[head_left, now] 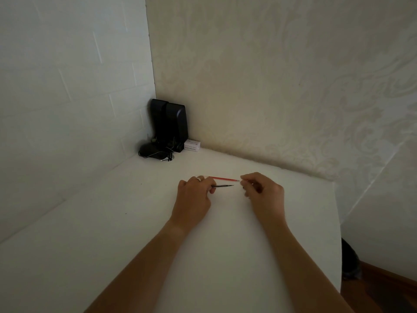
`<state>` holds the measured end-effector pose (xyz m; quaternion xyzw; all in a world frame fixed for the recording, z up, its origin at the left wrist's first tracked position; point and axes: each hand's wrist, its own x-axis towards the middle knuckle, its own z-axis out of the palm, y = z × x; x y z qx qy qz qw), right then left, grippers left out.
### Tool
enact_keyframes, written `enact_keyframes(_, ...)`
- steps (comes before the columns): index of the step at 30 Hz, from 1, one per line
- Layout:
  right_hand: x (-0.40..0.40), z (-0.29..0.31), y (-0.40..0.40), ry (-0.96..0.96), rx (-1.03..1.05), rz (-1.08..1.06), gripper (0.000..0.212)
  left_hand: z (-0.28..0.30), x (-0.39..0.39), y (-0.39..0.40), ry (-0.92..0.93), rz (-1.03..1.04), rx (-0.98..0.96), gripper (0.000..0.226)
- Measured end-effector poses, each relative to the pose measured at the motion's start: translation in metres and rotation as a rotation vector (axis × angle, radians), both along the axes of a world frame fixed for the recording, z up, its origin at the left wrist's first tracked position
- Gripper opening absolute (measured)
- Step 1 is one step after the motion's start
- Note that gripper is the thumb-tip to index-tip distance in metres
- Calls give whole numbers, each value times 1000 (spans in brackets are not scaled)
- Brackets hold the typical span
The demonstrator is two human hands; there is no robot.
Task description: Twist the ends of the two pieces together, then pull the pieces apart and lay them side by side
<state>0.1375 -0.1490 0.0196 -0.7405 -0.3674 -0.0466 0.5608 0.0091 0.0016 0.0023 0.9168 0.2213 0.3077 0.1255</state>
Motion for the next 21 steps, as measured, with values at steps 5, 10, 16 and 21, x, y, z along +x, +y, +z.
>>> enact_keyframes(5, 6, -9, 1, -74, -75, -162, 20, -1, 0, 0, 17, 38, 0, 32)
enact_keyframes(10, 5, -14, 10, -284, -244, -137, 25, -3, 1, 1, 32, 74, -3, 32)
enact_keyframes(16, 2, -17, 18, -320, -398, -88, 17, -3, 2, 1, 49, 72, -9, 34)
enact_keyframes(21, 0, -12, 18, -319, -427, -120, 27, -2, 1, -1, 48, 65, -11, 34)
